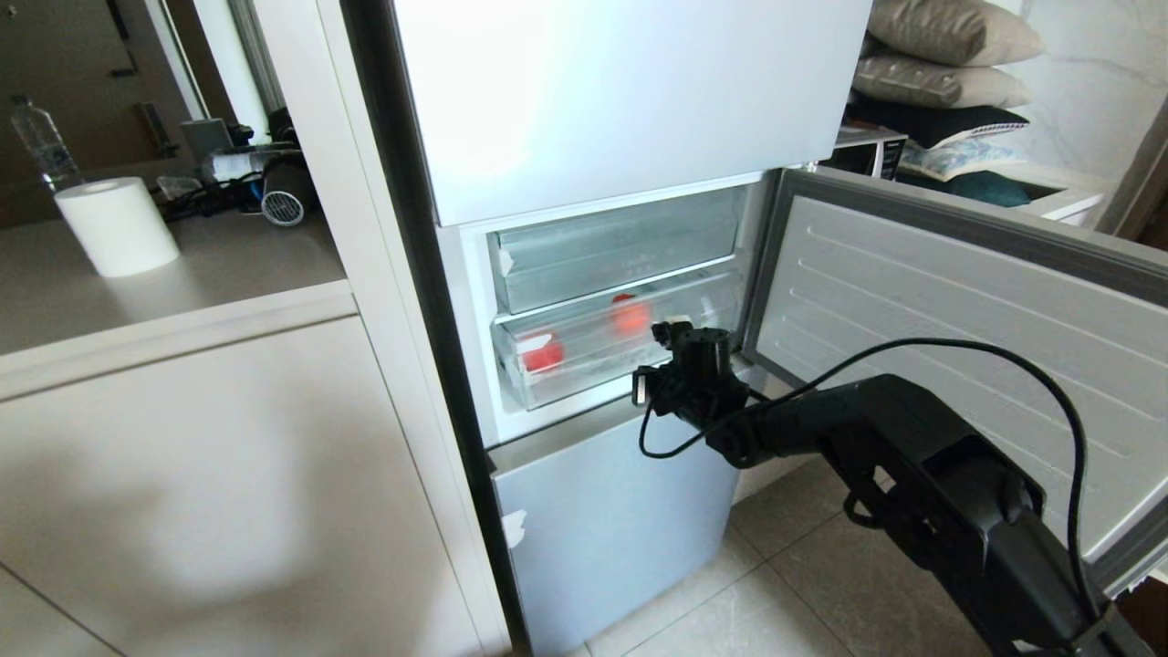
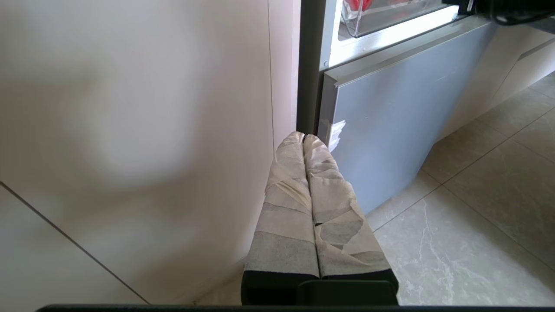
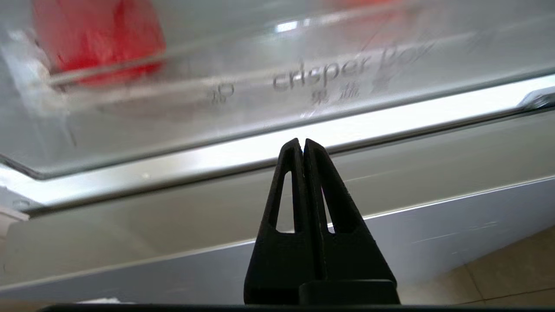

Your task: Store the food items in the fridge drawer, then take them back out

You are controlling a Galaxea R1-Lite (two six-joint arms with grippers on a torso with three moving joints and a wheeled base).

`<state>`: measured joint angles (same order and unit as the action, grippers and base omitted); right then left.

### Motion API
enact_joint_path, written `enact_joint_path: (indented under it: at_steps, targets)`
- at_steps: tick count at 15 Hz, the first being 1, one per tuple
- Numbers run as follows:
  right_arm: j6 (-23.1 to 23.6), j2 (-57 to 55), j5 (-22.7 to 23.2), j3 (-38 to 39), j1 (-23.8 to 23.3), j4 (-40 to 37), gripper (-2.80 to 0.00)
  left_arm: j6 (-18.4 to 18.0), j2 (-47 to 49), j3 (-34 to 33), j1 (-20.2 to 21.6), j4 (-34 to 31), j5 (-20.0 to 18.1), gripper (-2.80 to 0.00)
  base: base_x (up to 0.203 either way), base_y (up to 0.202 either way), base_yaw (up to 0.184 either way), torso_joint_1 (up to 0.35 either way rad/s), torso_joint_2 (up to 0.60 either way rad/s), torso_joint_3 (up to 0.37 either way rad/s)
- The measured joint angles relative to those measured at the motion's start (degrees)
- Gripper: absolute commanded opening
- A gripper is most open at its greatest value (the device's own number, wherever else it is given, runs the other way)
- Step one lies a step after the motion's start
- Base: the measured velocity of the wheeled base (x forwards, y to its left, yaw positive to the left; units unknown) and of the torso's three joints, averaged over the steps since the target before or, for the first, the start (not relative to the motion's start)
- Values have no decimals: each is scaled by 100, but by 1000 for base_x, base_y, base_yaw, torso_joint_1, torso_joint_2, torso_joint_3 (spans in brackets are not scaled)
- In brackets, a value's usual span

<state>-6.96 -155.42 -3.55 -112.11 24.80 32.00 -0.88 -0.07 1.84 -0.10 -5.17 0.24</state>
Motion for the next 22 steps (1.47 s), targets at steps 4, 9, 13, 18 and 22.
enact_joint_path:
  at_steps: [4,9,13,18,22]
  targets:
    - [-11,-162,174,-40,-81,205,-280,0,0,0,0,1,0,-280,0,0,0,0,0,0]
    - [30,-401,246,-40,-150,1249,-280,0,0,0,0,0,0,-280,0,0,0,0,0,0]
    - [28,-367,-350,102,-137,1890,-280,0,0,0,0,-1,0,-280,0,0,0,0,0,0]
    - [33,858,-474,1791,-64,1993,-280,0,0,0,0,-1,0,-280,0,0,0,0,0,0]
    - [176,2953,-163,4000,230,1865,-280,0,0,0,0,0,-2,-280,0,0,0,0,0,0]
